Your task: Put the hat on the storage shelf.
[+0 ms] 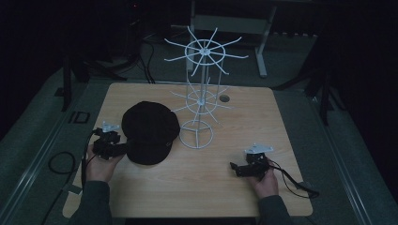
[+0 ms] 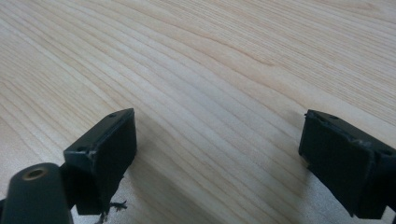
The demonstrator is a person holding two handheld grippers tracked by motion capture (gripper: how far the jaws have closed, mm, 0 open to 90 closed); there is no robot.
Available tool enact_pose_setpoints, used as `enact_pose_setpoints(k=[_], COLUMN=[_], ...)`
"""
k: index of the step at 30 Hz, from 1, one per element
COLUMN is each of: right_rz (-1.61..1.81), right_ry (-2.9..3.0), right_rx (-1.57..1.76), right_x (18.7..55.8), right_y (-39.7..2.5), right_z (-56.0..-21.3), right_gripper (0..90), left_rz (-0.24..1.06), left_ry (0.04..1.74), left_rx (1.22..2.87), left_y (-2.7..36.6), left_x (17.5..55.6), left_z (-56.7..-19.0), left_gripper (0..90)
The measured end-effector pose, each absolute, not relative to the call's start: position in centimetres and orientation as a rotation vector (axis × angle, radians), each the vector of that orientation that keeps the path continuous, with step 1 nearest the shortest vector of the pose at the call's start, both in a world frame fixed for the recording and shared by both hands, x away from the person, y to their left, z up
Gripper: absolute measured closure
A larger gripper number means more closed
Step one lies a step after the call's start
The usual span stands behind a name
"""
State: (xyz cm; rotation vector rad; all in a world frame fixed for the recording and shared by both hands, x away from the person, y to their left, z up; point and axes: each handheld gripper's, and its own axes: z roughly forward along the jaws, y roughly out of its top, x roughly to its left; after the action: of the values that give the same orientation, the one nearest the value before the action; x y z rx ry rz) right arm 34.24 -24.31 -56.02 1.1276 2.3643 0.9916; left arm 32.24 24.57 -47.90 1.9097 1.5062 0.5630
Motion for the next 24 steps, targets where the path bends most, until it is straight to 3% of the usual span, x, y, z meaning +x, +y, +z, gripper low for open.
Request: enact_pose_setpoints(k=[24], right_rz=[0.991], right_ry=[2.365], right_rx=[1.13], right_x=[34.2], right_y=[-24.3], right_z=[-56.0], right_gripper=[11.0], left_rz=[0.568], left_ry=[1.441], left_rx=[1.946], left_y=[20.6], left_x=[35.1], left_z=[-45.1], left_gripper=[40.7])
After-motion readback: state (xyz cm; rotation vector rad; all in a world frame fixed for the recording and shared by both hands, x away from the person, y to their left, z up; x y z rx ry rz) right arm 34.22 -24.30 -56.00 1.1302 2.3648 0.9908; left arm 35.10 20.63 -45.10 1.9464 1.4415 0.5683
